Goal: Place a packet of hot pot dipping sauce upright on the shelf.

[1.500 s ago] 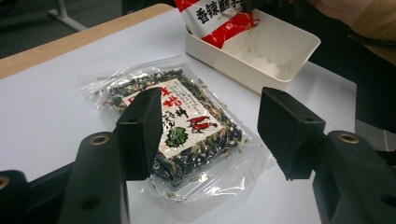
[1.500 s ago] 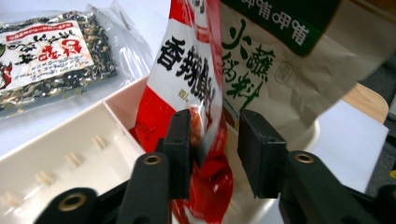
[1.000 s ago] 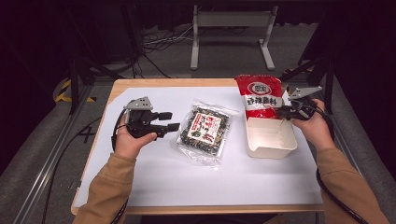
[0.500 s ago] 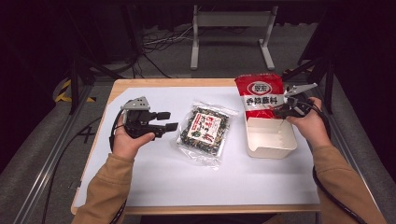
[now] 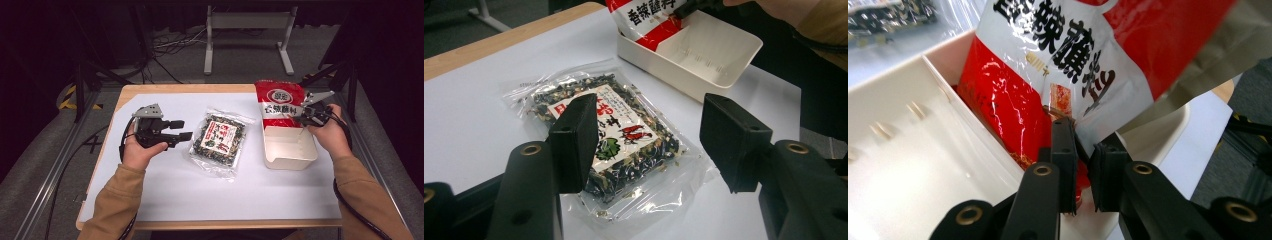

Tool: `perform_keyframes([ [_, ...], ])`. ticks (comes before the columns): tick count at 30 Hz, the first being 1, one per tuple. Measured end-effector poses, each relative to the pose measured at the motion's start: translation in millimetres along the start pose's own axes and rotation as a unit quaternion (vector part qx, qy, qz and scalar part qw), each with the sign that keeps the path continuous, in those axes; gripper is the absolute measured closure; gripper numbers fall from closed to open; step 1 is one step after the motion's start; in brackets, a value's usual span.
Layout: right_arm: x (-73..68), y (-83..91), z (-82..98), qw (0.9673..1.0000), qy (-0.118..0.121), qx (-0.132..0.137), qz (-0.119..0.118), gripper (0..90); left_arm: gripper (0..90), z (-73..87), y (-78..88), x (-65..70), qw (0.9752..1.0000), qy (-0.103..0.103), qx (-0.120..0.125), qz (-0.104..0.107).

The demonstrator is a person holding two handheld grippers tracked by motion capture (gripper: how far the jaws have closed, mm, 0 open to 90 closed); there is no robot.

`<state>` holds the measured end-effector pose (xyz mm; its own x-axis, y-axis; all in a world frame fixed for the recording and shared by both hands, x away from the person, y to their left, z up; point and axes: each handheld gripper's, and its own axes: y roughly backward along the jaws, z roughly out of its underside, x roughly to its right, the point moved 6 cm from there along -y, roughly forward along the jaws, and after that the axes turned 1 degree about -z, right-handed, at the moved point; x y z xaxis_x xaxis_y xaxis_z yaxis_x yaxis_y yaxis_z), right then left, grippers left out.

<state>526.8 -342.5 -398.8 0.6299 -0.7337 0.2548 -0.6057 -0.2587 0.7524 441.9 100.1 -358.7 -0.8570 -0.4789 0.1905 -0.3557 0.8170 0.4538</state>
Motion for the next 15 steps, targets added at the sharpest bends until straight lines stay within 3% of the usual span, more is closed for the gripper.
perform_keyframes([
  [3,-0.9,-3.1,3.0,0.9999,-0.005,-0.009,0.005,81.9,41.2,0.4,0.6,-0.2,1.0000,0.001,0.000,0.000],
  [9,2.6,0.3,5.9,0.9994,-0.035,0.001,0.005,74.9,41.2,1.6,0.5,-1.5,1.0000,0.003,0.000,0.000],
  [11,3.3,1.5,6.3,0.9991,-0.043,0.008,0.003,73.0,40.9,1.5,0.4,-1.7,1.0000,0.004,0.000,-0.001],
  [12,4.5,5.2,6.3,0.9977,-0.063,0.026,-0.005,67.7,40.9,1.5,0.1,-1.8,1.0000,0.003,-0.001,-0.001],
  [15,5.5,11.8,5.4,0.9964,-0.074,0.041,-0.001,60.8,39.5,1.8,-1.0,-2.5,1.0000,0.004,-0.004,-0.004],
])
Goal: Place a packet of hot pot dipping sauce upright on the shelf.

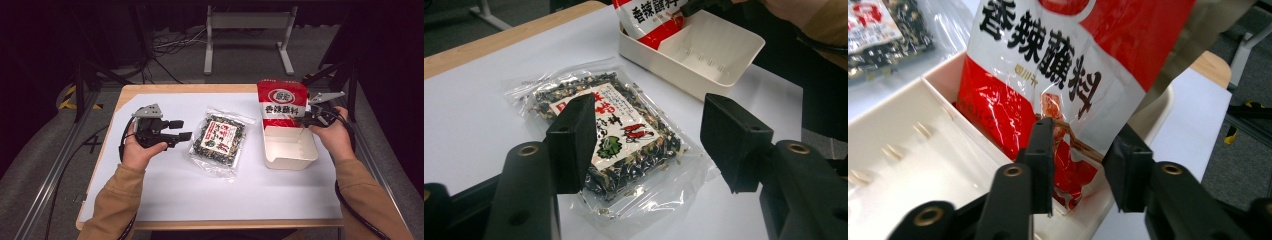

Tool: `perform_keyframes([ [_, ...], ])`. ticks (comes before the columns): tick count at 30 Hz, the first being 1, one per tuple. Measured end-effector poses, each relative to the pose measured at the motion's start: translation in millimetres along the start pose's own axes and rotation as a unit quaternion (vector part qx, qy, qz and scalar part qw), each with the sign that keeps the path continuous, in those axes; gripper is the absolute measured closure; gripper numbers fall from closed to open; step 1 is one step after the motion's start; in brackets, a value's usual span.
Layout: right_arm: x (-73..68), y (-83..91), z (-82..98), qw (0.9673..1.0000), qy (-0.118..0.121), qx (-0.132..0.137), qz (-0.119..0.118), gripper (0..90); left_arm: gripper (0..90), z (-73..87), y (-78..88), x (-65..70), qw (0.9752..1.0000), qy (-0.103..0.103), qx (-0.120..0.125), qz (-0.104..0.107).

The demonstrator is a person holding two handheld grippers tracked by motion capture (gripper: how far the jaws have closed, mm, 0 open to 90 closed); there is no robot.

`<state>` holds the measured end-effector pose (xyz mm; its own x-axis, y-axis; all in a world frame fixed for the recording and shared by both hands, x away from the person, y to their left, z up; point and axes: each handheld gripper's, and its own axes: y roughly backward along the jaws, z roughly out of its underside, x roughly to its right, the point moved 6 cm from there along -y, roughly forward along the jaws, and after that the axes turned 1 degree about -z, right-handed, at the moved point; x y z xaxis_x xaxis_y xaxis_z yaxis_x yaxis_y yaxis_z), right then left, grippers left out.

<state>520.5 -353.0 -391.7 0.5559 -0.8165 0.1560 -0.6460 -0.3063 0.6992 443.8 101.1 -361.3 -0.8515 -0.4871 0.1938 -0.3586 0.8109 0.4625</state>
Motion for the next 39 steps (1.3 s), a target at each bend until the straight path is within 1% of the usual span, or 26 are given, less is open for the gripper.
perform_keyframes([
  [2,1.1,5.7,-1.0,0.9999,-0.004,0.009,0.006,58.6,39.0,-0.2,-1.1,-0.8,1.0000,-0.003,-0.001,-0.001],
  [3,1.9,9.1,-1.4,0.9998,-0.006,0.015,0.006,57.7,38.7,-0.2,-1.7,-0.7,1.0000,-0.001,-0.001,-0.001],
  [5,3.4,16.5,-2.4,0.9994,-0.015,0.030,0.006,55.6,38.6,-0.6,-2.8,-1.3,1.0000,-0.003,-0.003,-0.004],
  [7,4.0,24.2,-3.5,0.9989,-0.018,0.044,0.006,53.6,38.1,-1.4,-4.1,-1.7,1.0000,-0.006,-0.004,-0.005],
  [10,3.6,32.2,-4.7,0.9983,-0.021,0.054,0.006,52.4,37.9,-2.1,-5.7,-2.0,0.9999,-0.008,-0.005,-0.007],
  [12,0.3,45.2,-7.0,0.9971,-0.024,0.073,0.002,51.1,37.3,-2.6,-6.8,-2.3,0.9999,-0.008,-0.006,-0.009],
  [13,-1.5,48.9,-7.6,0.9967,-0.024,0.077,0.000,50.8,37.0,-3.1,-7.7,-3.3,0.9998,-0.010,-0.007,-0.013],
  [15,-3.6,52.4,-8.2,0.9964,-0.023,0.082,-0.002,50.2,36.7,-3.2,-7.9,-3.9,0.9998,-0.011,-0.009,-0.016],
  [18,-12.1,63.3,-9.7,0.9942,-0.029,0.103,-0.015,47.7,35.8,-3.2,-9.2,-6.5,0.9995,-0.010,-0.012,-0.026],
  [19,-16.0,67.2,-10.1,0.9931,-0.031,0.111,-0.023,46.4,35.7,-3.0,-9.4,-7.0,0.9994,-0.010,-0.014,-0.028],
  [20,-18.4,69.4,-10.5,0.9922,-0.033,0.117,-0.029,45.8,35.6,-2.8,-9.5,-8.6,0.9991,-0.017,-0.018,-0.034],
  [21,-22.3,72.2,-10.9,0.9909,-0.038,0.123,-0.039,45.5,35.5,-2.5,-9.9,-8.9,0.9990,-0.016,-0.019,-0.037],
  [25,-37.7,82.9,-12.3,0.9869,-0.034,0.144,-0.065,45.6,34.7,-1.0,-9.8,-13.0,0.9985,-0.017,-0.023,-0.047],
  [26,-37.7,82.9,-12.3,0.9869,-0.034,0.144,-0.065,45.6,34.2,-1.0,-9.8,-13.0,0.9985,-0.017,-0.023,-0.047],
  [27,-42.5,85.4,-12.8,0.9853,-0.034,0.150,-0.076,45.8,34.2,-0.4,-9.9,-14.0,0.9984,-0.017,-0.024,-0.049],
  [30,-49.7,88.4,-13.3,0.9823,-0.035,0.158,-0.094,45.8,33.4,2.1,-9.5,-17.7,0.9979,-0.014,-0.030,-0.056],
  [32,-55.5,90.3,-14.4,0.9790,-0.035,0.168,-0.109,45.8,32.5,4.7,-9.2,-21.1,0.9972,-0.008,-0.038,-0.064],
  [36,-64.4,93.3,-15.6,0.9765,-0.025,0.177,-0.121,45.6,30.4,8.3,-10.9,-25.5,0.9968,0.001,-0.046,-0.065],
  [39,-71.8,95.4,-15.6,0.9760,-0.012,0.179,-0.123,45.6,29.7,10.4,-13.5,-27.7,0.9961,0.001,-0.053,-0.071],
])
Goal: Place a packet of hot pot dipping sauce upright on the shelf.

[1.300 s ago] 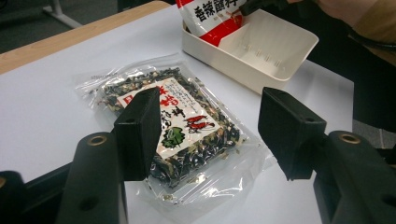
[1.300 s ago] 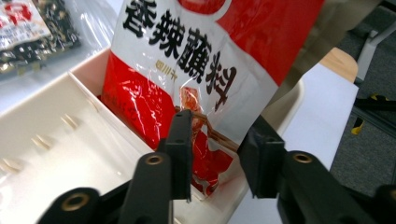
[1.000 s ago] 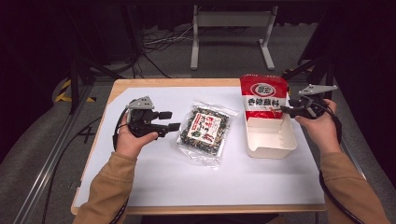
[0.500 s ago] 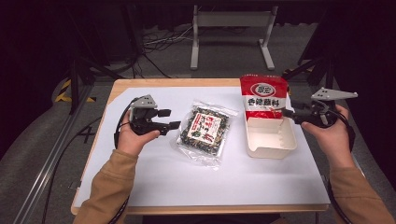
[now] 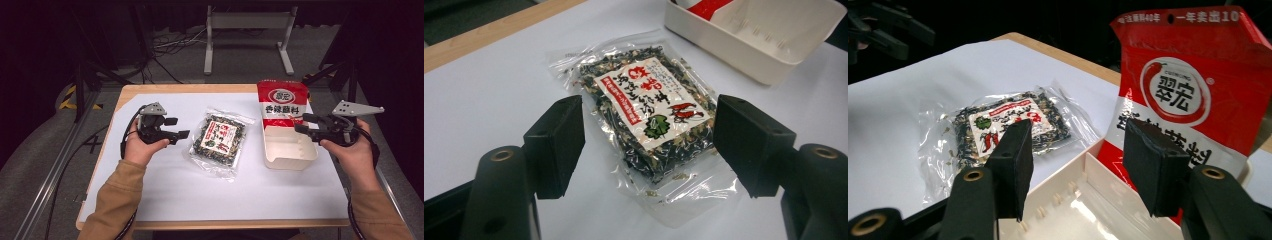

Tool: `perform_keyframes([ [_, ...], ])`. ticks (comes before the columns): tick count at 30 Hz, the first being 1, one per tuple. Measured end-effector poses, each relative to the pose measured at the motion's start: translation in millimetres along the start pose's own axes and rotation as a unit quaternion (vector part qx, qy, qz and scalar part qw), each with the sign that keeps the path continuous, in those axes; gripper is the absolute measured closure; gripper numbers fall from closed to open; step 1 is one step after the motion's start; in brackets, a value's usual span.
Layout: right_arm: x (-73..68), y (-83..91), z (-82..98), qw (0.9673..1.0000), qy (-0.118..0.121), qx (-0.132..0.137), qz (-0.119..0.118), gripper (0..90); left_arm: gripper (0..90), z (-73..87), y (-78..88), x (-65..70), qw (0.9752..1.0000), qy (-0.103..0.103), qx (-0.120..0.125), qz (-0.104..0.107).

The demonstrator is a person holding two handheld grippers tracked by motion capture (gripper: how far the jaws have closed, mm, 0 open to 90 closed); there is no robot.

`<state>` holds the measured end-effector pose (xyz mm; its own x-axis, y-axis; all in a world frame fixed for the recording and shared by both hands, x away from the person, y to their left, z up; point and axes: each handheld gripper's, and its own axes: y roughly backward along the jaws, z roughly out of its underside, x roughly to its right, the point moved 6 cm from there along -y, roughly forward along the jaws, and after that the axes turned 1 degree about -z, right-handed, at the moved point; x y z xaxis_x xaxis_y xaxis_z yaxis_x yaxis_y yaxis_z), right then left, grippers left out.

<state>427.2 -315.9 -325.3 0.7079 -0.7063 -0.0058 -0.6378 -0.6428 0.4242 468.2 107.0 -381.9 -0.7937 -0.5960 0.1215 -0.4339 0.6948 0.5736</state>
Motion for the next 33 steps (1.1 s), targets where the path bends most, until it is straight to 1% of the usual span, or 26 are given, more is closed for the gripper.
perform_keyframes([
  [4,-10.6,-0.5,1.1,0.9999,0.012,0.002,-0.008,45.7,30.1,3.2,-3.5,-2.8,0.9999,-0.003,-0.008,-0.011],
  [7,-17.1,-1.5,2.3,0.9998,0.012,0.008,-0.016,45.7,30.5,4.7,-4.9,-7.2,0.9997,-0.004,-0.008,-0.023],
  [8,-18.9,-1.8,2.8,0.9997,0.012,0.010,-0.017,45.7,30.6,4.7,-4.9,-7.2,0.9997,-0.004,-0.008,-0.023],
  [9,-18.9,-1.8,2.8,0.9997,0.012,0.010,-0.017,45.7,30.6,5.6,-5.8,-8.5,0.9996,0.000,-0.009,-0.025],
  [10,-23.0,-3.5,4.8,0.9996,0.014,0.012,-0.019,45.7,31.1,6.1,-6.9,-10.2,0.9995,0.001,-0.010,-0.029],
  [13,-25.0,-4.5,6.4,0.9996,0.013,0.014,-0.022,45.5,31.1,7.4,-9.2,-11.3,0.9989,0.008,-0.021,-0.041],
  [14,-26.0,-6.3,7.9,0.9996,0.013,0.011,-0.023,44.9,31.0,7.4,-10.1,-11.7,0.9987,0.009,-0.023,-0.045],
  [16,-25.9,-6.8,8.5,0.9997,0.014,0.009,-0.020,44.6,30.9,6.8,-12.6,-11.1,0.9989,0.019,-0.023,-0.036],
  [18,-26.8,-6.7,8.6,0.9996,0.015,0.010,-0.021,44.5,30.9,6.2,-17.2,-12.7,0.9989,0.026,-0.024,-0.032],
  [19,-27.2,-6.7,8.7,0.9996,0.017,0.009,-0.020,44.5,30.9,5.9,-19.5,-13.1,0.9987,0.033,-0.023,-0.031],
  [22,-29.7,-6.8,8.6,0.9996,0.020,0.008,-0.020,44.5,31.5,4.9,-24.0,-15.0,0.9986,0.035,-0.028,-0.028],
  [24,-32.0,-6.8,8.5,0.9995,0.023,0.007,-0.020,44.5,32.3,1.8,-31.2,-18.0,0.9986,0.037,-0.029,-0.025],
  [25,-32.0,-6.8,8.5,0.9995,0.023,0.007,-0.020,44.5,32.4,1.8,-31.2,-18.0,0.9986,0.037,-0.029,-0.025],
  [27,-33.8,-7.0,8.8,0.9995,0.024,0.007,-0.020,44.3,32.6,-0.7,-37.4,-20.3,0.9985,0.035,-0.031,-0.028],
  [30,-35.4,-7.4,10.6,0.9996,0.022,0.006,-0.019,43.2,32.6,-4.4,-47.0,-23.4,0.9983,0.035,-0.040,-0.024],
  [32,-36.0,-7.6,13.0,0.9996,0.020,0.004,-0.019,43.0,32.6,-7.8,-52.3,-26.5,0.9984,0.032,-0.039,-0.025],
  [33,-36.2,-7.4,13.9,0.9996,0.020,0.004,-0.019,42.8,33.1,-9.0,-55.3,-27.2,0.9984,0.034,-0.039,-0.022],
])
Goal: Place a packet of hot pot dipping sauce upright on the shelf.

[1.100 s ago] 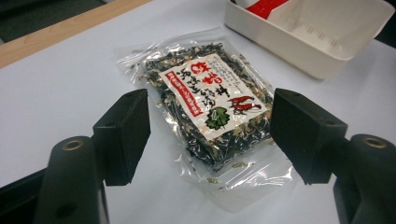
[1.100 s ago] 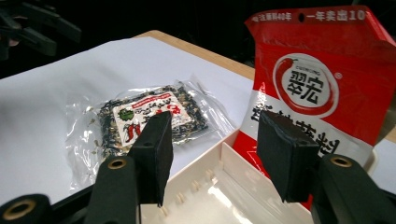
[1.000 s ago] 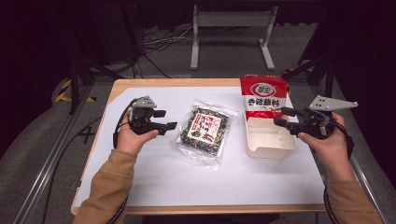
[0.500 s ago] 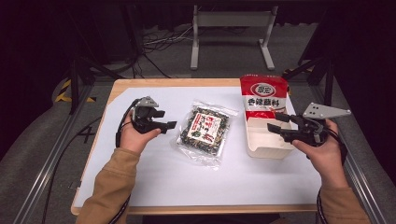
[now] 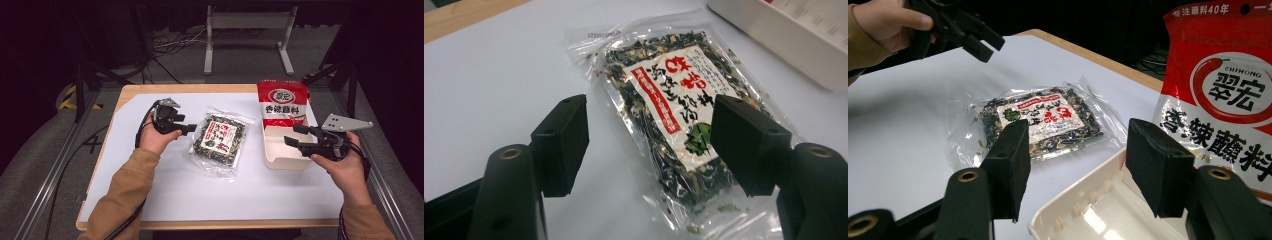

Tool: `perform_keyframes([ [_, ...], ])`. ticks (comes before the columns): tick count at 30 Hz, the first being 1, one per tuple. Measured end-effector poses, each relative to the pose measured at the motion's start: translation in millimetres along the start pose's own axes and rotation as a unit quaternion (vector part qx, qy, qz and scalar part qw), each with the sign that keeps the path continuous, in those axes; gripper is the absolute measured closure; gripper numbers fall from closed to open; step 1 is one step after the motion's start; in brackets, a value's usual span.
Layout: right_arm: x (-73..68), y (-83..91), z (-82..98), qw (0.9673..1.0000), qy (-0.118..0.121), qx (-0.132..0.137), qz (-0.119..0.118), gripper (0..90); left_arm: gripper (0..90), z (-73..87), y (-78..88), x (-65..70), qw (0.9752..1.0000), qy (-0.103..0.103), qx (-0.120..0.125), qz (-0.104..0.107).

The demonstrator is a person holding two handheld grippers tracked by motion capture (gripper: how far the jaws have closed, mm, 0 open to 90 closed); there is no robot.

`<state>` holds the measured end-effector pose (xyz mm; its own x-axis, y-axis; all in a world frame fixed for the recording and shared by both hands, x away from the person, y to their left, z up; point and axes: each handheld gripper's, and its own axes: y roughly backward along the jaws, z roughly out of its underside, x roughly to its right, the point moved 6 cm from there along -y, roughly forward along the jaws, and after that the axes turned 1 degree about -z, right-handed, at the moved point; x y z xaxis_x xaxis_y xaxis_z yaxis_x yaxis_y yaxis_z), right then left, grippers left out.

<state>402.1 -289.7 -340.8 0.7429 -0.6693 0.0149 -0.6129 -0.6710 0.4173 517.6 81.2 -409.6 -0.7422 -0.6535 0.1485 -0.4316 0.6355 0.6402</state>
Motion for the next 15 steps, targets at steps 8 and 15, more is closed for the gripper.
perform_keyframes([
  [8,-0.2,7.8,4.0,0.9999,-0.006,0.006,0.007,42.4,35.8,-7.3,-22.9,-4.4,0.9999,-0.001,-0.010,0.001],
  [15,-0.3,11.4,6.3,0.9999,-0.008,0.006,0.013,41.9,35.6,-14.7,-38.0,-7.7,0.9999,0.011,-0.009,0.010],
])
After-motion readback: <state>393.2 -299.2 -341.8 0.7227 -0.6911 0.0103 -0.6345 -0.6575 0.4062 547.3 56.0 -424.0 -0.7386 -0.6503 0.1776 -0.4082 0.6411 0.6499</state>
